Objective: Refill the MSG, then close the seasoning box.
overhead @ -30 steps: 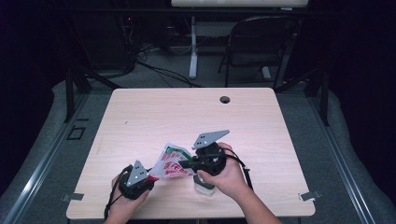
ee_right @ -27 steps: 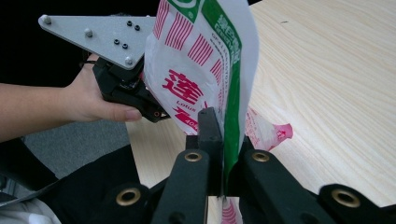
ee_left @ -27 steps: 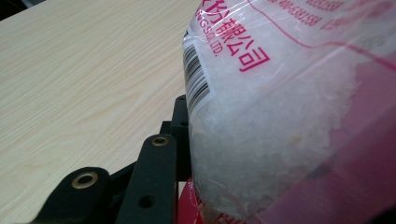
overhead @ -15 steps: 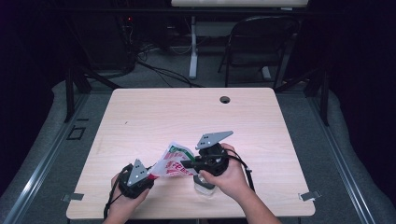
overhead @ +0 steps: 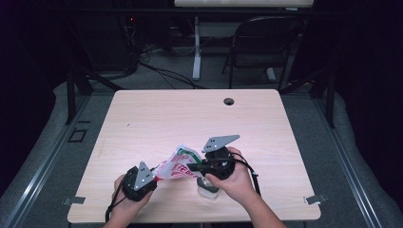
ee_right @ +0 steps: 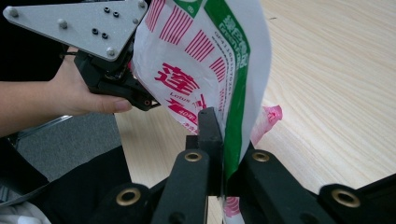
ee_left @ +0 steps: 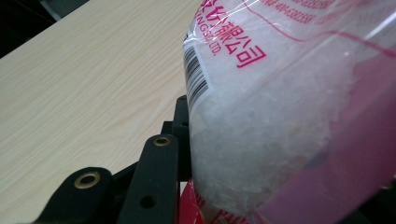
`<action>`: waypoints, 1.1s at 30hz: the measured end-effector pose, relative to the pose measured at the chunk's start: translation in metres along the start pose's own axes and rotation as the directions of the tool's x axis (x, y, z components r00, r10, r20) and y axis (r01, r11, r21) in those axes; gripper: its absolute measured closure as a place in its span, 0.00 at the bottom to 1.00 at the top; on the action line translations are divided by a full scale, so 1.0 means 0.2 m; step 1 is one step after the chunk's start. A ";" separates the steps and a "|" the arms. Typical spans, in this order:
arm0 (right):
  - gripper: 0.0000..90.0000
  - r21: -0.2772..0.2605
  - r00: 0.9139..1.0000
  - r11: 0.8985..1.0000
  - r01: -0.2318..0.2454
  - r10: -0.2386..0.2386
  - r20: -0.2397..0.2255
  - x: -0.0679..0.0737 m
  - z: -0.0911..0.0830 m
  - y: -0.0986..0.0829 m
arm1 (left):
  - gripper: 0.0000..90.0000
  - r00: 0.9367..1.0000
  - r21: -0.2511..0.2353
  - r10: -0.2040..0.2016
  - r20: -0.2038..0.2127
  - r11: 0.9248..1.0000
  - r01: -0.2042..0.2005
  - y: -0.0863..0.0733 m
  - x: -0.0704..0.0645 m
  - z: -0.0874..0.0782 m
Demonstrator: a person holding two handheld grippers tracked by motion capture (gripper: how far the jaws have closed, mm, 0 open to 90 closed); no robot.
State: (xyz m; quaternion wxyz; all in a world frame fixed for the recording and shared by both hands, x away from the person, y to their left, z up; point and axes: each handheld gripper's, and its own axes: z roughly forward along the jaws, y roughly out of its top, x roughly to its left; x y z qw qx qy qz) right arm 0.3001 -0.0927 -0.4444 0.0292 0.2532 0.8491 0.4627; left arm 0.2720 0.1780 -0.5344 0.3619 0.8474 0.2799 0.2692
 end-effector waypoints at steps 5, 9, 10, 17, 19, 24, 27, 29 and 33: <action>1.00 -0.008 1.000 1.000 -0.005 0.005 -0.004 -0.01 0.00 -0.02 | 0.83 0.999 0.008 0.028 -0.029 1.000 -0.028 0.01 0.00 -0.01; 1.00 -0.022 1.000 1.000 -0.005 0.005 -0.005 -0.01 0.00 -0.03 | 0.83 0.998 0.012 0.042 -0.048 0.999 -0.042 0.02 0.00 -0.01; 1.00 -0.024 1.000 1.000 -0.005 0.005 -0.003 -0.01 0.00 -0.03 | 0.83 0.997 0.013 0.048 -0.053 0.999 -0.047 0.02 -0.01 -0.01; 1.00 -0.042 1.000 0.999 -0.014 0.014 -0.008 -0.02 0.00 -0.05 | 0.83 0.993 0.035 0.087 -0.076 0.996 -0.084 0.04 0.00 -0.03; 1.00 -0.043 1.000 0.999 -0.016 0.015 -0.004 -0.02 0.00 -0.05 | 0.83 0.993 0.036 0.091 -0.078 0.995 -0.088 0.05 0.00 -0.03; 1.00 -0.041 1.000 0.999 -0.019 0.019 0.001 -0.02 0.00 -0.07 | 0.83 0.990 0.049 0.109 -0.084 0.993 -0.105 0.07 0.00 -0.03; 1.00 -0.039 1.000 0.999 -0.011 0.011 0.011 -0.02 0.00 -0.08 | 0.83 0.988 0.053 0.122 -0.096 0.992 -0.117 0.08 0.00 -0.03; 1.00 -0.041 1.000 0.999 -0.010 0.010 0.013 -0.03 -0.01 -0.08 | 0.83 0.985 0.055 0.131 -0.107 0.990 -0.126 0.09 -0.01 -0.03; 1.00 -0.054 1.000 0.998 -0.013 0.014 0.018 -0.03 -0.02 -0.10 | 0.83 0.979 0.063 0.165 -0.120 0.985 -0.159 0.12 -0.01 -0.04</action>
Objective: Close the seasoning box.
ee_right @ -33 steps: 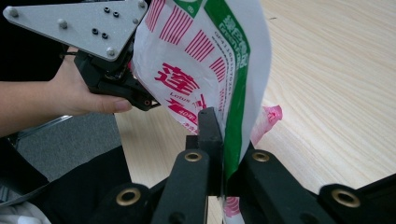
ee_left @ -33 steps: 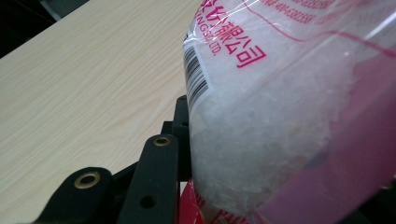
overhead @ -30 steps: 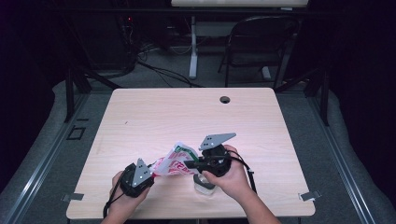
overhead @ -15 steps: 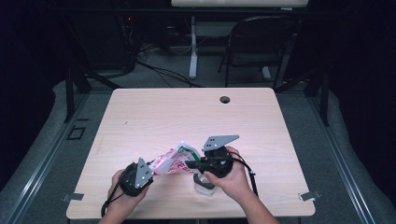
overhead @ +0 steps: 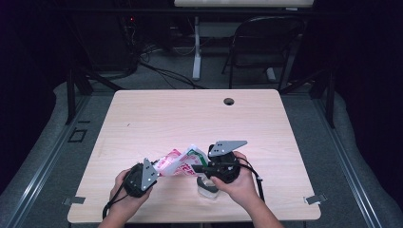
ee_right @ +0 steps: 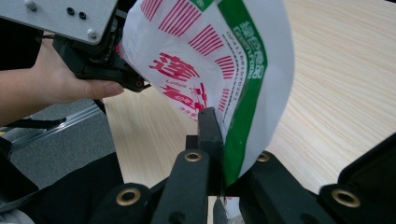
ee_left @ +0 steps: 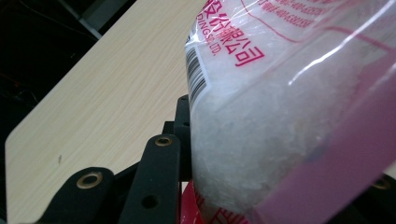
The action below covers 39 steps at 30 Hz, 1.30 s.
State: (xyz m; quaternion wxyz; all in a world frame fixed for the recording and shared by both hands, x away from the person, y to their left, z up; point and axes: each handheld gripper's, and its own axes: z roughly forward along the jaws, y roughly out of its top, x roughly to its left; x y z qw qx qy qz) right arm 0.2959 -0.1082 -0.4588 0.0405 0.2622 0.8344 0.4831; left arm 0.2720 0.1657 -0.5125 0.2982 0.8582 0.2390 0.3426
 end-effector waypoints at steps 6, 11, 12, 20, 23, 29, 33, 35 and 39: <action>1.00 -0.021 1.000 1.000 -0.005 0.005 -0.008 -0.01 -0.01 -0.02 | 0.84 1.000 0.001 0.024 -0.008 1.000 -0.024 0.02 0.00 0.00; 0.97 -0.017 1.000 1.000 -0.004 0.004 -0.004 -0.02 -0.02 -0.02 | 0.84 1.000 -0.004 0.028 -0.013 1.000 -0.028 0.02 0.00 0.00; 0.95 -0.014 1.000 1.000 -0.005 0.005 -0.006 -0.02 -0.02 -0.02 | 0.84 0.999 -0.002 0.030 -0.014 1.000 -0.030 0.02 0.00 0.00; 0.87 -0.033 1.000 0.999 -0.024 0.023 -0.007 -0.03 -0.06 -0.01 | 0.84 0.998 0.012 0.050 -0.026 0.999 -0.050 0.01 -0.02 0.00; 0.87 -0.034 1.000 0.999 -0.025 0.025 0.003 -0.03 -0.07 -0.01 | 0.84 0.999 0.012 0.046 -0.025 0.999 -0.046 0.01 -0.01 0.00; 0.90 -0.035 0.999 0.999 -0.029 0.030 0.018 -0.04 -0.11 -0.03 | 0.84 0.999 0.011 0.039 -0.032 0.999 -0.038 0.02 0.00 0.00; 0.96 -0.041 0.999 0.999 -0.034 0.034 0.014 -0.04 -0.13 -0.04 | 0.84 0.998 0.007 0.042 -0.038 0.999 -0.042 0.03 -0.01 0.00; 0.97 -0.044 0.999 0.998 -0.036 0.036 0.015 -0.04 -0.13 -0.04 | 0.84 0.998 0.004 0.040 -0.039 0.999 -0.040 0.04 -0.01 0.00; 0.98 -0.044 0.999 0.998 -0.034 0.035 0.016 -0.05 -0.15 -0.04 | 0.84 0.998 0.002 0.042 -0.042 0.999 -0.042 0.05 -0.01 0.00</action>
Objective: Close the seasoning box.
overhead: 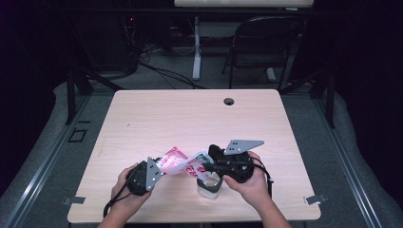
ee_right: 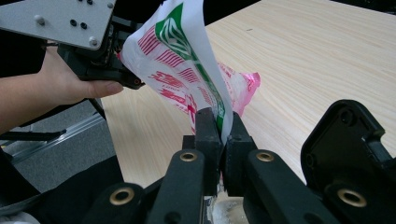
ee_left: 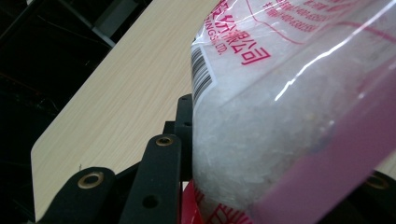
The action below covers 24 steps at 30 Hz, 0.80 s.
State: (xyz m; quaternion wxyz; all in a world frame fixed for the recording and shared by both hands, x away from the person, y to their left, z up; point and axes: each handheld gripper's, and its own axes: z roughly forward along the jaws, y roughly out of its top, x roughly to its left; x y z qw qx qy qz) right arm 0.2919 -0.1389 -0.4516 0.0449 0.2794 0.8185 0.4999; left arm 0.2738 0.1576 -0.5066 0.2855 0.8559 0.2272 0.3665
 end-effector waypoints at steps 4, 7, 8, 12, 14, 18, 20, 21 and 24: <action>0.98 0.003 1.000 1.000 -0.001 0.001 0.001 0.00 -0.01 0.00 | 0.84 1.000 0.004 0.013 -0.007 1.000 -0.013 0.01 0.00 0.00; 1.00 0.002 1.000 1.000 -0.006 0.006 0.003 0.00 -0.01 0.00 | 0.84 1.000 0.002 0.022 -0.019 1.000 -0.022 0.03 0.00 0.00; 1.00 0.005 1.000 1.000 -0.006 0.006 0.007 -0.01 -0.01 0.00 | 0.84 1.000 0.005 0.023 -0.017 1.000 -0.023 0.03 0.00 0.00; 1.00 0.008 1.000 1.000 -0.005 0.005 0.019 -0.01 -0.02 0.00 | 0.84 0.999 0.008 0.037 -0.028 0.999 -0.037 0.04 0.00 0.00; 1.00 0.007 1.000 1.000 -0.004 0.004 0.025 -0.01 -0.02 -0.01 | 0.84 0.999 0.009 0.042 -0.032 0.999 -0.042 0.05 0.00 0.00; 1.00 0.001 1.000 1.000 -0.009 0.009 0.028 -0.02 -0.03 -0.01 | 0.84 0.998 0.004 0.052 -0.047 0.999 -0.052 0.07 0.00 0.00; 1.00 -0.001 0.999 1.000 -0.010 0.010 0.031 -0.02 -0.03 -0.02 | 0.84 0.997 0.007 0.057 -0.049 0.998 -0.057 0.08 0.00 -0.01; 1.00 -0.003 0.999 1.000 -0.011 0.011 0.033 -0.02 -0.04 -0.02 | 0.84 0.997 0.005 0.058 -0.050 0.998 -0.058 0.08 0.00 -0.01; 1.00 -0.004 0.999 1.000 -0.013 0.013 0.037 -0.03 -0.04 -0.03 | 0.84 0.996 0.007 0.072 -0.057 0.997 -0.072 0.09 -0.01 0.00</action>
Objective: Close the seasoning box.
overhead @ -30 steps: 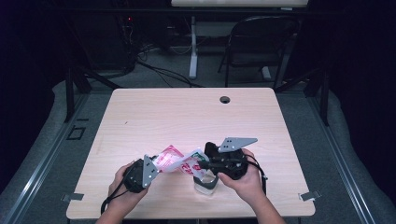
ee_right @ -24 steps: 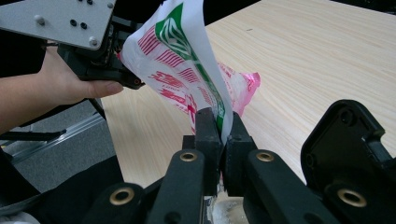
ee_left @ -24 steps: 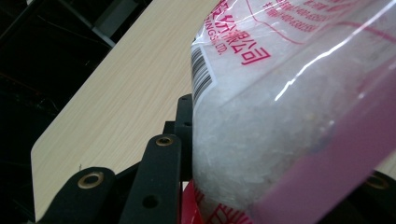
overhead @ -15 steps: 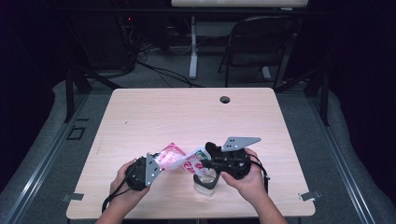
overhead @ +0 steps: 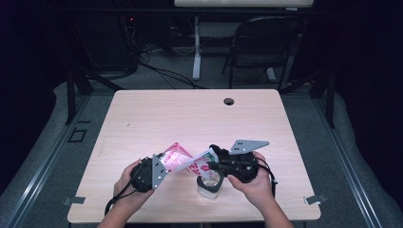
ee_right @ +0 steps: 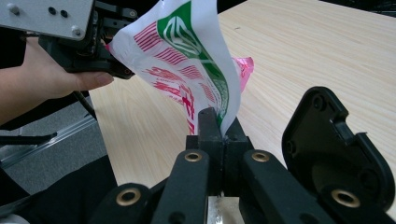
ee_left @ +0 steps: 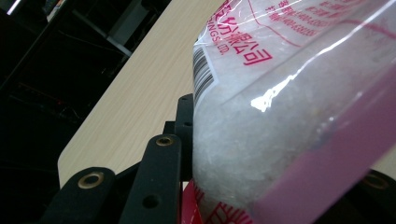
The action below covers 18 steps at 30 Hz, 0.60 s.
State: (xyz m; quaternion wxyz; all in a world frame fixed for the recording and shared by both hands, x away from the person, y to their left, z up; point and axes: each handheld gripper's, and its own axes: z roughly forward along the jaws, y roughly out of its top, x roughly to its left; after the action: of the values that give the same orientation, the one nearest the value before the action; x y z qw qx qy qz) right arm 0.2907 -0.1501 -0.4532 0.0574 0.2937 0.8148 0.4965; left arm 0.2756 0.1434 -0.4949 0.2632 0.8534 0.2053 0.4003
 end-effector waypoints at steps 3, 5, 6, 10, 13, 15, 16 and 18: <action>1.00 0.001 1.000 1.000 -0.002 0.002 0.002 0.00 0.00 -0.01 | 0.84 1.000 -0.001 0.002 -0.003 1.000 -0.002 0.01 -0.01 0.00; 1.00 -0.002 1.000 1.000 -0.008 0.008 0.005 0.00 -0.01 -0.01 | 0.84 1.000 -0.001 0.008 -0.003 1.000 -0.008 0.01 -0.01 0.00; 1.00 0.001 1.000 1.000 -0.007 0.007 0.004 -0.01 -0.01 -0.02 | 0.84 1.000 -0.002 0.010 -0.006 1.000 -0.010 0.01 -0.01 0.00; 1.00 -0.003 1.000 1.000 -0.013 0.013 0.002 -0.01 -0.01 -0.03 | 0.84 1.000 -0.001 0.024 -0.014 1.000 -0.024 0.02 -0.01 0.00; 1.00 -0.008 1.000 1.000 -0.020 0.020 0.002 -0.01 -0.01 -0.04 | 0.84 0.999 0.001 0.035 -0.022 0.999 -0.035 0.03 -0.02 0.00; 1.00 -0.011 1.000 1.000 -0.024 0.024 0.004 -0.01 -0.01 -0.05 | 0.84 0.998 0.000 0.048 -0.034 0.999 -0.048 0.03 -0.02 0.00; 1.00 -0.007 1.000 1.000 -0.021 0.021 0.005 -0.02 -0.01 -0.05 | 0.84 0.998 0.003 0.052 -0.036 0.999 -0.052 0.04 -0.02 -0.01; 1.00 -0.007 1.000 1.000 -0.022 0.022 0.004 -0.02 -0.02 -0.05 | 0.84 0.997 0.001 0.059 -0.050 0.998 -0.059 0.04 -0.03 -0.01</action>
State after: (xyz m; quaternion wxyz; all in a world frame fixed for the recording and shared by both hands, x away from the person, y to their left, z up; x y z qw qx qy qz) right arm 0.2879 -0.1579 -0.4612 0.0547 0.3036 0.8097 0.4992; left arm 0.2718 0.1340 -0.4922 0.2464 0.8488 0.1863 0.4291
